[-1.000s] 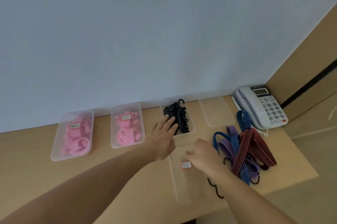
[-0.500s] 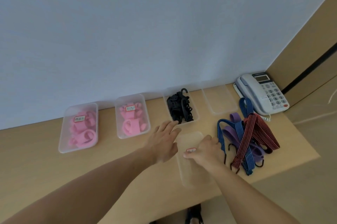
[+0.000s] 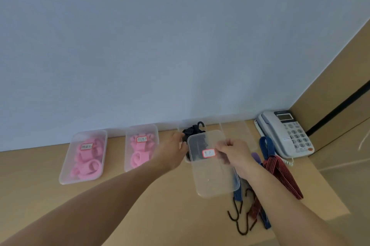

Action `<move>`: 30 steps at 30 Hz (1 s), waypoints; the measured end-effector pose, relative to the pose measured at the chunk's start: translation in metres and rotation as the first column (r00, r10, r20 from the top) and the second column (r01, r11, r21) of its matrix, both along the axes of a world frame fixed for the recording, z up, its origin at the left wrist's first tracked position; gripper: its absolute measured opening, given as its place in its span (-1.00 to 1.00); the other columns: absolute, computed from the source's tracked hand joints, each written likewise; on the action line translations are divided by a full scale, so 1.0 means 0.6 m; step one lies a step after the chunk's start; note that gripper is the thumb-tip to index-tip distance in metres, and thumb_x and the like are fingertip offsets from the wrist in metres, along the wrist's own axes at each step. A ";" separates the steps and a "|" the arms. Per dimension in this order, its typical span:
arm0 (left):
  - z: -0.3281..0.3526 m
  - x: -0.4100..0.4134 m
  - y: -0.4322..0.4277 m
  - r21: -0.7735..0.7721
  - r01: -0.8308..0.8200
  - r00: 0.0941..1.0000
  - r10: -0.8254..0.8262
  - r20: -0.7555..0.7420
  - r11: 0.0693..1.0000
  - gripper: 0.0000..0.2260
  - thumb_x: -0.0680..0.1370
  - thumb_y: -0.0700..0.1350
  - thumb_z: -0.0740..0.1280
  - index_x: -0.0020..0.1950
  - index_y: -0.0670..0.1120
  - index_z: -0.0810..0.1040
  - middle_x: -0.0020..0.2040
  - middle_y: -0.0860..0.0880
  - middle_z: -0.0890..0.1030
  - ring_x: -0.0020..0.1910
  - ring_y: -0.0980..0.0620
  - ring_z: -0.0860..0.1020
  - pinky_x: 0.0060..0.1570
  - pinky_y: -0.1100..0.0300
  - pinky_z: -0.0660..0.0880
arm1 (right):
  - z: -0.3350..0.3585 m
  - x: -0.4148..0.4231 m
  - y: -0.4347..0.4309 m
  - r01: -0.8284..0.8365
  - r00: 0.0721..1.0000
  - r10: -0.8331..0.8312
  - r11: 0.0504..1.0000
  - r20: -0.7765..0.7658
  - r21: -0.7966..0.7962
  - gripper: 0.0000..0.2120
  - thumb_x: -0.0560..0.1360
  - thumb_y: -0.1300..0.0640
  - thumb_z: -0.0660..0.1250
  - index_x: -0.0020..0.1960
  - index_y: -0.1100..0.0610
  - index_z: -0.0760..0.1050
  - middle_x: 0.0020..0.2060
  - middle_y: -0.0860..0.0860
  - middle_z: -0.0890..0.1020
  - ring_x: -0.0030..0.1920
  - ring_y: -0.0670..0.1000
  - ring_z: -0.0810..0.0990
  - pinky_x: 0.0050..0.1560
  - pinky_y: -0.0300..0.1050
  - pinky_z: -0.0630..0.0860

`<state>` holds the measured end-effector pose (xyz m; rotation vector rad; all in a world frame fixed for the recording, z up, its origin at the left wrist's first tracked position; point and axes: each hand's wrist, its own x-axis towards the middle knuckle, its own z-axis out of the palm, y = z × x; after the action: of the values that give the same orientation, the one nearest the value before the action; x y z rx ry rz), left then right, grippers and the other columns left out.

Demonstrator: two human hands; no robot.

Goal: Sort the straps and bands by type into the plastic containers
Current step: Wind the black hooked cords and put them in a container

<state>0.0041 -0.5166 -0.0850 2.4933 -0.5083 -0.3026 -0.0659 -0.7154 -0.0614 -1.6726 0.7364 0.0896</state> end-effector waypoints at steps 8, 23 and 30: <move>0.001 0.051 -0.047 -0.024 -0.270 0.950 0.262 -0.171 0.962 -0.76 0.66 0.02 0.15 0.10 -0.09 0.53 -0.09 0.00 0.60 -0.19 0.06 0.51 -0.32 0.23 0.35 | -0.026 0.125 -0.004 0.015 0.998 -0.020 0.997 0.062 0.070 -0.84 0.49 0.22 0.45 -0.03 0.30 0.55 -0.36 0.12 0.63 -0.54 -0.10 0.51 -0.55 -0.26 0.38; -0.075 0.104 -0.083 0.046 -0.394 0.885 0.392 -0.252 0.918 -0.76 0.66 -0.11 0.09 -0.13 -0.08 0.48 -0.25 -0.04 0.54 -0.32 0.04 0.47 -0.30 0.14 0.38 | -0.107 0.205 -0.034 -0.265 0.964 0.200 0.801 -0.177 -0.537 -0.64 0.40 -0.21 0.40 -0.03 0.03 0.44 -0.14 -0.08 0.53 -0.17 0.03 0.53 -0.32 -0.13 0.31; -0.084 0.097 -0.084 0.017 -0.385 0.889 0.375 -0.264 0.923 -0.74 0.70 -0.07 0.04 0.19 -0.07 0.49 -0.16 0.02 0.57 -0.26 0.12 0.52 -0.32 0.28 0.40 | -0.128 0.201 -0.032 -0.263 0.964 0.226 0.870 -0.138 -0.417 -0.72 0.47 -0.11 0.39 -0.04 0.10 0.49 -0.19 -0.07 0.61 -0.20 -0.03 0.57 -0.22 -0.10 0.46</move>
<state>0.0625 -0.5672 -0.1353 2.4009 0.0864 -0.4522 0.0547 -0.7347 -0.1380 -2.1993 0.6318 0.1884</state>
